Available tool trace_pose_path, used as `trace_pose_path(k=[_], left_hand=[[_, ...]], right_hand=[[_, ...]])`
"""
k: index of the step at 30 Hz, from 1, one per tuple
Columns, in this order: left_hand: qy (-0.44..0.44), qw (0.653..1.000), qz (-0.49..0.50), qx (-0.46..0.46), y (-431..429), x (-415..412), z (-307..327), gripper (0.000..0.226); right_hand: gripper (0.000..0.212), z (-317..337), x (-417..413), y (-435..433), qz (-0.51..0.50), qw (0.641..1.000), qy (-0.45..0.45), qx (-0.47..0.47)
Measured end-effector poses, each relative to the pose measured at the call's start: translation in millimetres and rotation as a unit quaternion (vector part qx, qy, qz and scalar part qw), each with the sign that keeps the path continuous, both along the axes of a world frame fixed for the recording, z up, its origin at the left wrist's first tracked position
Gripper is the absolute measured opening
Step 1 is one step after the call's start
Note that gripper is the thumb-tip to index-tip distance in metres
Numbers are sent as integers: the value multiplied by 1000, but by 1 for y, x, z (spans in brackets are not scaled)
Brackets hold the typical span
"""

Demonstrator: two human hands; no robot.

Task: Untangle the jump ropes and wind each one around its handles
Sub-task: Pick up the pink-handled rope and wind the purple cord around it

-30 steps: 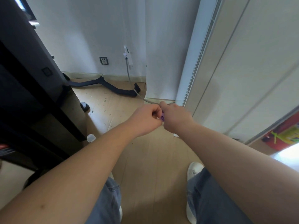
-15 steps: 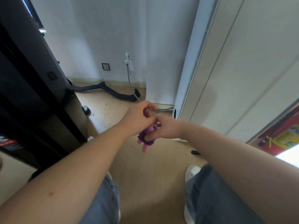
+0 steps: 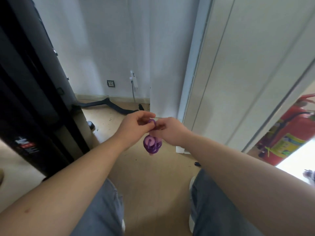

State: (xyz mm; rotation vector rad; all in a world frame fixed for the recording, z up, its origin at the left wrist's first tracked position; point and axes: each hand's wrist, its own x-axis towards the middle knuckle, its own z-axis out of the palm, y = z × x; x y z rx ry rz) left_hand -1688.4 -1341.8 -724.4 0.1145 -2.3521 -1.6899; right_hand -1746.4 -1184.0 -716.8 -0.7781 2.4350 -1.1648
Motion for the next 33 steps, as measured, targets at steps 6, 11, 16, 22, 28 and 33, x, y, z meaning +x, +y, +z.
trace_pose_path(k=[6, 11, 16, 22, 28, 33], left_hand=[[-60, 998, -8, 20, 6, 27, 12, 21], [-55, 998, -22, 21, 13, 43, 34, 13], [-41, 999, 25, -22, 12, 48, 50, 14], [-54, 996, 48, -50, 17, 47, 42, 12], [-75, 994, 41, -65, 10, 14, 9, 14], [-114, 992, 45, -5, -2, -24, -29, 21]], right_hand=[[27, 25, 29, 6, -26, 997, 59, 51], [26, 48, 45, 11, -47, 994, 86, 52], [35, 63, 42, 14, -68, 994, 86, 30], [27, 58, 36, 17, -51, 997, 62, -4], [16, 24, 0, 11, -27, 999, 10, 17], [21, -12, -44, -10, -19, 998, 21, 62]])
